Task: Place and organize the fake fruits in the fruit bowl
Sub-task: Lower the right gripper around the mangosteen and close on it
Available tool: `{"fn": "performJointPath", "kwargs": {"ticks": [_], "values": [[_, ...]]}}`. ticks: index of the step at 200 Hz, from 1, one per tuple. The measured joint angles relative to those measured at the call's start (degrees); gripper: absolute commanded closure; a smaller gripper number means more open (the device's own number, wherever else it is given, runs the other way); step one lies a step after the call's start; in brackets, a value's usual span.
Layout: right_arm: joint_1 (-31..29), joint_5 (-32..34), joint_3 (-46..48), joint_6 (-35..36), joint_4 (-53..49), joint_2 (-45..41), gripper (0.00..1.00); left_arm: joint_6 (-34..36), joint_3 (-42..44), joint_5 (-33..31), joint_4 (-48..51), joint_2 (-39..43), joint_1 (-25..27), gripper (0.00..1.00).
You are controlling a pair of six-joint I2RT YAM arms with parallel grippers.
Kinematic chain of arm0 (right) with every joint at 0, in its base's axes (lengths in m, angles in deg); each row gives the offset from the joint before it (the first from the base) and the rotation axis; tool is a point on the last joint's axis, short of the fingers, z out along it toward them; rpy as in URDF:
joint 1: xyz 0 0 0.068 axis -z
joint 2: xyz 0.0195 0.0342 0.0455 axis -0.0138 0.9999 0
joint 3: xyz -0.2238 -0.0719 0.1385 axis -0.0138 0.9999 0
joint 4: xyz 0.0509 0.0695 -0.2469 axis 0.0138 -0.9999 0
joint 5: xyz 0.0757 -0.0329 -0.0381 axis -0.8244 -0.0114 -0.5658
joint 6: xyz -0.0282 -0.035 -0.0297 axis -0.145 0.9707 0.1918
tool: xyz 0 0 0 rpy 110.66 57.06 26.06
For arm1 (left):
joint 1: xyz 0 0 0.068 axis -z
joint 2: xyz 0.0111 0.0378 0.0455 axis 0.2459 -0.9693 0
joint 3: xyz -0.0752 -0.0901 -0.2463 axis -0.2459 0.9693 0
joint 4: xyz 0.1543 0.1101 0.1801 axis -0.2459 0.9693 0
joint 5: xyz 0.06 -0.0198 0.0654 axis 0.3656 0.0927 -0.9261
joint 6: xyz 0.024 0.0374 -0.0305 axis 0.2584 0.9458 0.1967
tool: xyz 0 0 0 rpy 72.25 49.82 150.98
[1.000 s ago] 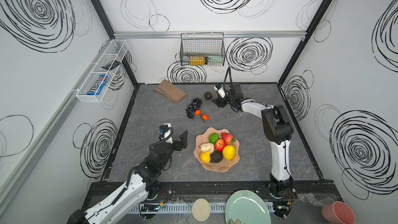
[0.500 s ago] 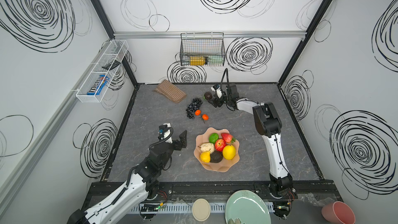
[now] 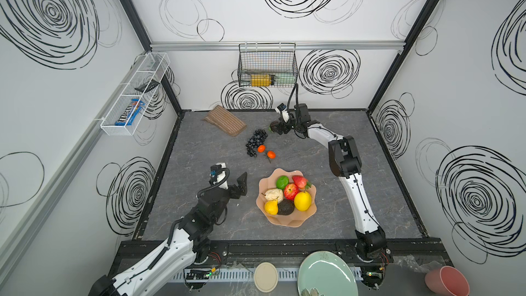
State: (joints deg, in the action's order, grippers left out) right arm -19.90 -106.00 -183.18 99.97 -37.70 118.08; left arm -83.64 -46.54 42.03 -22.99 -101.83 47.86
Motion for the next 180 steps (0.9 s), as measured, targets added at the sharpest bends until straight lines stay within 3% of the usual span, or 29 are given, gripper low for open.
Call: {"fn": "performJointPath", "kwargs": {"ticks": [72,126,147,180], "values": [[-0.61,2.12,-9.70,0.07,-7.82,5.33,0.20,0.00,0.00,0.04,-0.02,-0.28,-0.04,0.02],[-0.72,1.84,-9.42,0.35,-9.03,5.31,0.38,0.02,0.00,0.04,-0.02,-0.24,-0.04,0.03],[-0.72,1.62,-5.20,0.17,-5.29,3.69,0.39,0.02,0.00,0.04,-0.02,-0.28,-0.04,0.02],[-0.74,1.70,8.98,-0.15,1.53,-3.67,0.39,0.02,0.00,0.07,-0.02,-0.57,-0.17,0.02]]}}
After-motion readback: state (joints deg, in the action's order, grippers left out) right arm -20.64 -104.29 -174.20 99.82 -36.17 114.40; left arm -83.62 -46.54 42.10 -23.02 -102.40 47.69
